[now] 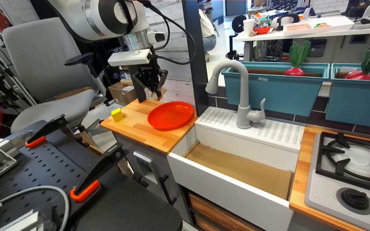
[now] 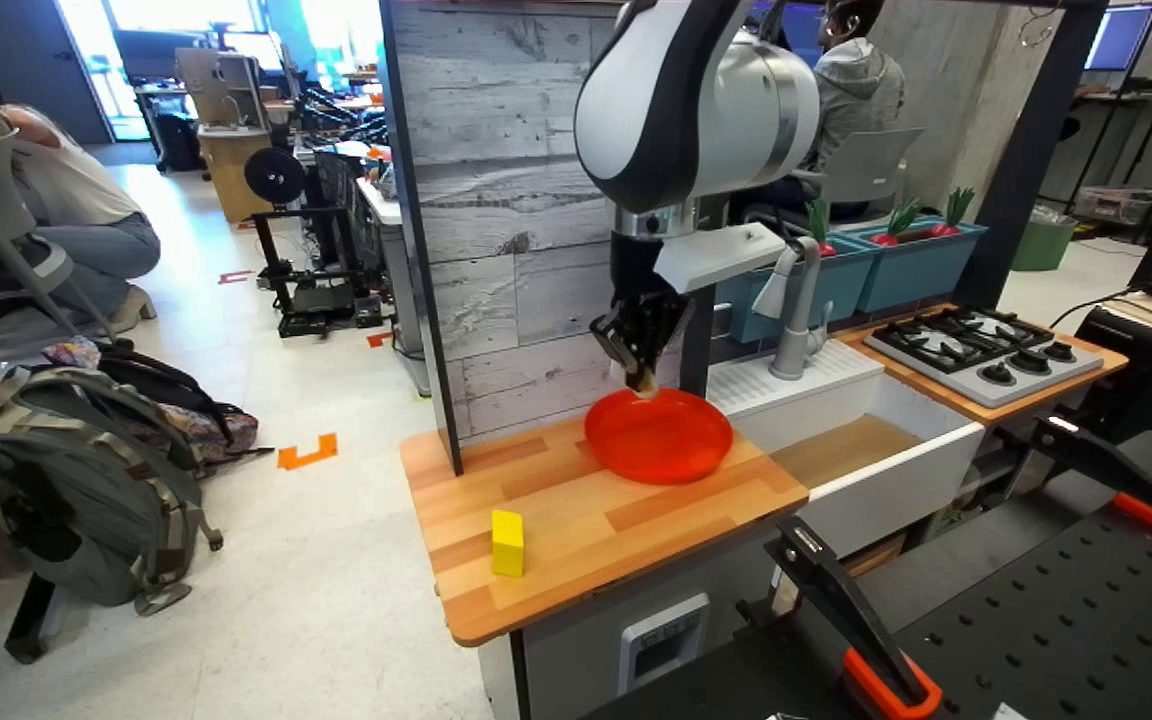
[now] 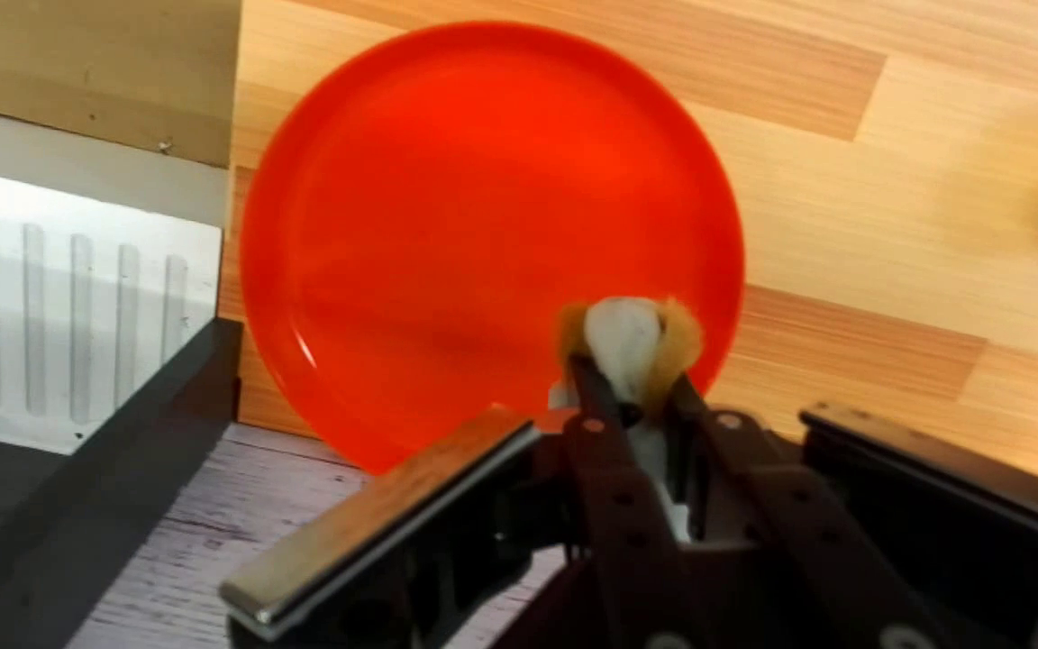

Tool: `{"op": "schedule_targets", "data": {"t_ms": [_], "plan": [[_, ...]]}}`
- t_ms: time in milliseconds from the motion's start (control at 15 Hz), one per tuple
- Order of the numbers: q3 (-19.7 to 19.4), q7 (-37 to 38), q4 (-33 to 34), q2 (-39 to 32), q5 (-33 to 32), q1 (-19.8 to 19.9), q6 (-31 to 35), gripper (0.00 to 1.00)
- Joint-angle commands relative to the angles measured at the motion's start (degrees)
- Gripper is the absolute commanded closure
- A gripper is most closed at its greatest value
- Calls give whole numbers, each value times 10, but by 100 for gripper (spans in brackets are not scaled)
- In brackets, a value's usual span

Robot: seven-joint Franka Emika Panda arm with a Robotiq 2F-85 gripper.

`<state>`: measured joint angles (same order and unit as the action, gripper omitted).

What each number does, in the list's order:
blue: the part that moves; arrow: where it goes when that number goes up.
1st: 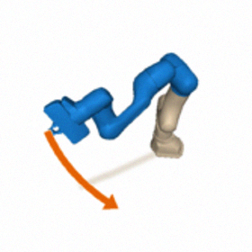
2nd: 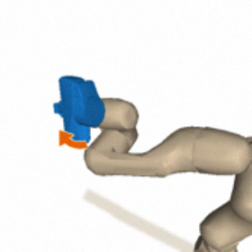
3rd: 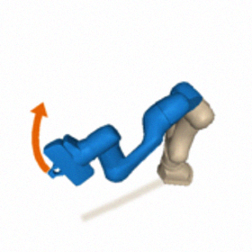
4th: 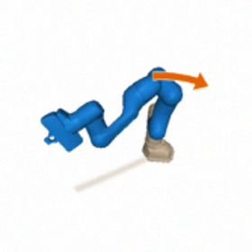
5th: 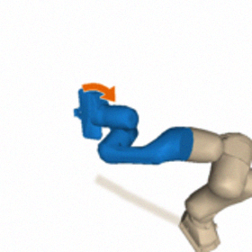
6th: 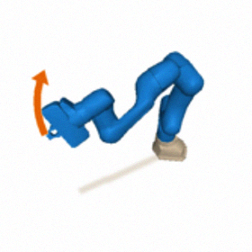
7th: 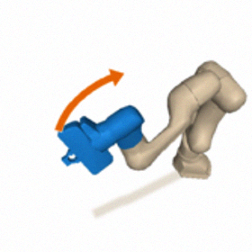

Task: Pick up the plush toy from the counter and put it on the orange plate

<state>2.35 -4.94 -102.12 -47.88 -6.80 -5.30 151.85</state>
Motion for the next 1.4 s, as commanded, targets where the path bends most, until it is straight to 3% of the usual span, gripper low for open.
{"op": "schedule_targets", "data": {"t_ms": [0, 667, 733, 800, 867, 1333], "plan": [[-4, -7, 9, -13, 1, 14, -15, 96], [-32, 12, 66, -93, -6, 2, -23, 96], [-32, 13, 70, -98, -5, 2, -24, 91], [-32, 13, 75, -101, -4, 2, -27, 60], [-30, 13, 78, -104, -3, 3, -29, 59], [-27, 25, 38, -59, 1, 0, -8, 10]]}}
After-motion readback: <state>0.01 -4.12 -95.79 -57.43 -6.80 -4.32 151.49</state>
